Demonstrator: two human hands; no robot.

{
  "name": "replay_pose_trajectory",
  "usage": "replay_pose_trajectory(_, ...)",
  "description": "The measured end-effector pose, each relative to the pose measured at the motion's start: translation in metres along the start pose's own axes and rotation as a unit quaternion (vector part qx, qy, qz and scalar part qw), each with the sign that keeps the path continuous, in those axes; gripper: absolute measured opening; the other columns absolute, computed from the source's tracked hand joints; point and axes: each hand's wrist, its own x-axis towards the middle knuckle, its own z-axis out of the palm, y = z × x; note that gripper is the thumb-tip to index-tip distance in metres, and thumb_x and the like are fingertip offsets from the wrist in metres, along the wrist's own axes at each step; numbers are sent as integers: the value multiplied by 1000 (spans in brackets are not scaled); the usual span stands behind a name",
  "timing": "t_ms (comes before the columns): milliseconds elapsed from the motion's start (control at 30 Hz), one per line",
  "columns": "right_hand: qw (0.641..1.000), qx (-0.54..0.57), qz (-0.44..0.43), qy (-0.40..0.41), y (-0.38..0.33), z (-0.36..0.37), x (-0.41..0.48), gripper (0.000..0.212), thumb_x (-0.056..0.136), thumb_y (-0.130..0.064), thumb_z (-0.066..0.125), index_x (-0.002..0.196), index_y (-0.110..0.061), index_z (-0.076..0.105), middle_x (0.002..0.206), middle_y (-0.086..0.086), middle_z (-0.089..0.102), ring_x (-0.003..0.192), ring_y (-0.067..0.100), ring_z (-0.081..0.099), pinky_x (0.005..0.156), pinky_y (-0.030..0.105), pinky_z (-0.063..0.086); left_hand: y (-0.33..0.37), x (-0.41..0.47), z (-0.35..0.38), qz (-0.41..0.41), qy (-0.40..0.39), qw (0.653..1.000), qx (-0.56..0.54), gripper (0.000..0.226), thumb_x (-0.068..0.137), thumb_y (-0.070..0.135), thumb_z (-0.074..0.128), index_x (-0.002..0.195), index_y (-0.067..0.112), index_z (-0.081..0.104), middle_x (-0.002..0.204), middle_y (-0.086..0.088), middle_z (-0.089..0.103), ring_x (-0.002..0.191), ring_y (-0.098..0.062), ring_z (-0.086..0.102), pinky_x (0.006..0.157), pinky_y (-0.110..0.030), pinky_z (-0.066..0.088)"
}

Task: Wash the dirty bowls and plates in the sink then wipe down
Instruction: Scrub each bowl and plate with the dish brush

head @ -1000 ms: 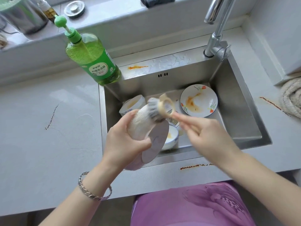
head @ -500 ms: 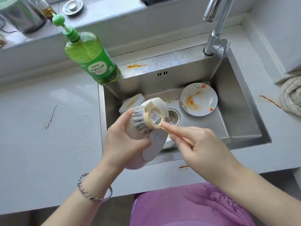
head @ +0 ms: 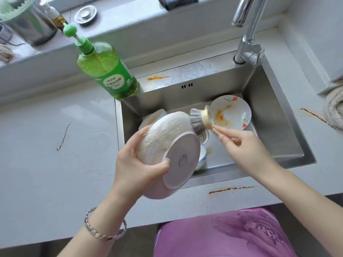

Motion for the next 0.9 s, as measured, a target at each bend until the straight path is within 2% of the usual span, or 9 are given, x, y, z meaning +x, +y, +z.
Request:
replay_pose_trajectory(67,999,10,-32,-19,-11,6,-11,34,93,-14,51,117,-37,60,63,-33,59,66,-16,58,69,11,46,0,1,1,1,10,1000,-7,59,42,31,72,97,48,57,89,33,65,83,11,61,69,-1,43)
replay_pose_trajectory(133,996,20,-75,-37,-25,12,-23,35,92,-17,54,108,-48,60,98,-20,70,98,-2,63,87,24,50,-1,3,1,-2,19,1000,-15,59,40,37,68,98,48,58,89,31,66,83,10,62,71,-3,44)
replay_pose_trajectory(233,999,10,-10,-30,-6,3,-9,34,92,-19,53,105,-49,61,109,-13,69,103,2,61,96,28,47,0,3,1,-6,18,999,-27,58,40,38,68,97,49,58,89,30,66,83,9,62,72,-5,45)
replay_pose_trajectory(300,999,-3,41,-26,8,-2,-2,30,94,-19,51,113,-40,61,93,-26,66,88,-4,63,94,29,48,3,1,1,2,19,1000,-21,59,40,38,67,97,49,58,90,31,65,84,9,61,71,-3,44)
replay_pose_trajectory(367,999,22,32,-39,8,0,-6,32,95,-13,49,121,-29,58,55,-33,54,55,-10,55,69,8,45,4,3,1,8,28,999,-21,58,41,39,67,96,50,57,89,33,65,82,10,61,70,-2,43)
replay_pose_trajectory(433,998,51,-1,-41,-1,3,-12,35,95,-6,46,123,-26,52,37,-29,43,39,-8,45,47,3,33,3,7,0,3,49,998,-30,56,40,39,68,94,51,57,85,31,65,79,10,61,69,-4,44)
replay_pose_trajectory(633,996,57,58,-31,11,5,-4,33,95,-7,46,126,-13,56,33,-27,39,44,-15,46,50,1,34,0,9,2,2,57,997,-45,55,39,38,69,90,55,58,86,31,65,81,9,61,70,-4,45)
replay_pose_trajectory(833,997,62,35,2,12,6,1,34,95,-8,46,125,-22,56,33,-20,38,38,5,31,42,8,26,-2,9,6,-5,69,995,-73,52,40,36,70,85,59,59,86,31,66,81,8,62,70,-6,46)
replay_pose_trajectory(900,996,58,62,-14,22,8,-1,33,95,-8,46,125,-15,58,34,-27,40,41,-3,42,47,4,32,0,10,5,-2,69,995,-72,53,40,36,70,86,62,58,88,32,65,83,8,62,71,-6,46)
